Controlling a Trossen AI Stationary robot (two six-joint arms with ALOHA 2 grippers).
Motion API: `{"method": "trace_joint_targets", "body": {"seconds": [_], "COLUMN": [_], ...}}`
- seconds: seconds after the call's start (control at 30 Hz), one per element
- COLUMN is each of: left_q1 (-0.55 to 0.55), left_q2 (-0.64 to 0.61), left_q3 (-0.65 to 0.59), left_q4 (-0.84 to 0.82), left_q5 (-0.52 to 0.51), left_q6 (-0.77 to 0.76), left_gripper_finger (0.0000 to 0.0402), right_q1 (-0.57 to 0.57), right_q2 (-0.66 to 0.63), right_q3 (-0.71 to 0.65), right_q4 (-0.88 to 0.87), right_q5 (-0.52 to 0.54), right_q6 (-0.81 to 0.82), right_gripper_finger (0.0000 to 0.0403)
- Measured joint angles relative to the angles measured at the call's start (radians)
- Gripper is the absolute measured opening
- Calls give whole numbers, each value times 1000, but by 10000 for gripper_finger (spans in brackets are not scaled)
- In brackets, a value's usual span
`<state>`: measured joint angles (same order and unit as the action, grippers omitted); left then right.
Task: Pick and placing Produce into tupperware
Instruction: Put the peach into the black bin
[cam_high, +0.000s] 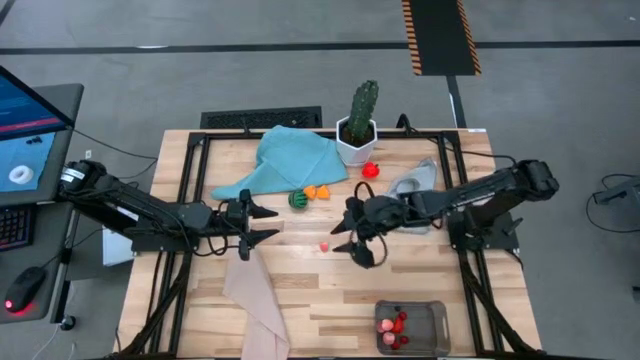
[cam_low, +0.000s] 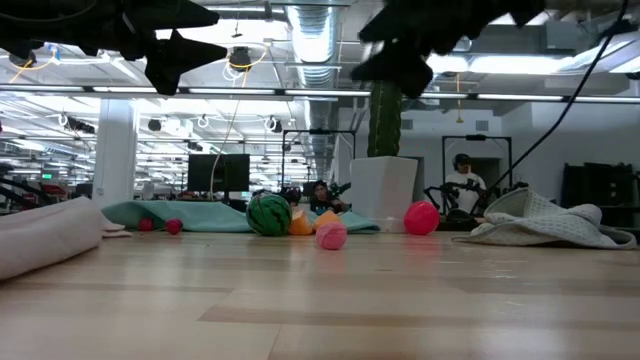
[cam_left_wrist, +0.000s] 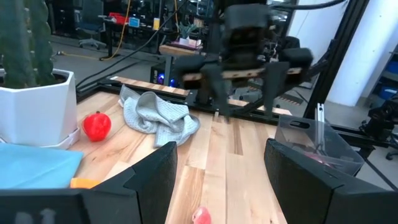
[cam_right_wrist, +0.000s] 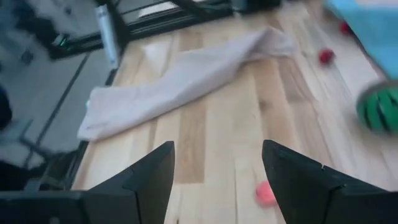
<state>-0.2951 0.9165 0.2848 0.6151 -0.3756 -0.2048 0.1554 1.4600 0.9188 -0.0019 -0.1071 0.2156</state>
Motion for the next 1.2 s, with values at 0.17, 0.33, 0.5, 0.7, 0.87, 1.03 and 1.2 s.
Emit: {"method": "trace_joint_targets", "body": {"seconds": [0.17, 0.33, 0.5, 0.7, 0.87, 1.03, 1.2], "left_q1": [0, 0, 0, 0, 0, 0, 0], "left_q2": [0, 0, 0, 0, 0, 0, 0], "left_q3": [0, 0, 0, 0, 0, 0, 0], "left_q4": [-3, -20, -20, -23, -29, -29, -28], "left_q5": [0, -6, -6, -16, -17, -17, -17], "left_q6": [12, 6, 2, 3, 2, 2, 2], "left_gripper_finger": [230, 230, 230, 230, 230, 230, 230], "right_q1": [-29, -48, -45, -44, -45, -34, -31], "right_q2": [64, 145, 240, 334, 389, 448, 496], "right_q3": [0, 0, 14, 82, 161, 201, 223], "right_q4": [3, 7, 14, -37, -147, -177, -189], "right_q5": [2, 0, 2, 87, 151, 163, 164], "right_q6": [154, 248, 285, 307, 312, 351, 353], "right_gripper_finger": [265, 265, 265, 265, 265, 265, 265]}}
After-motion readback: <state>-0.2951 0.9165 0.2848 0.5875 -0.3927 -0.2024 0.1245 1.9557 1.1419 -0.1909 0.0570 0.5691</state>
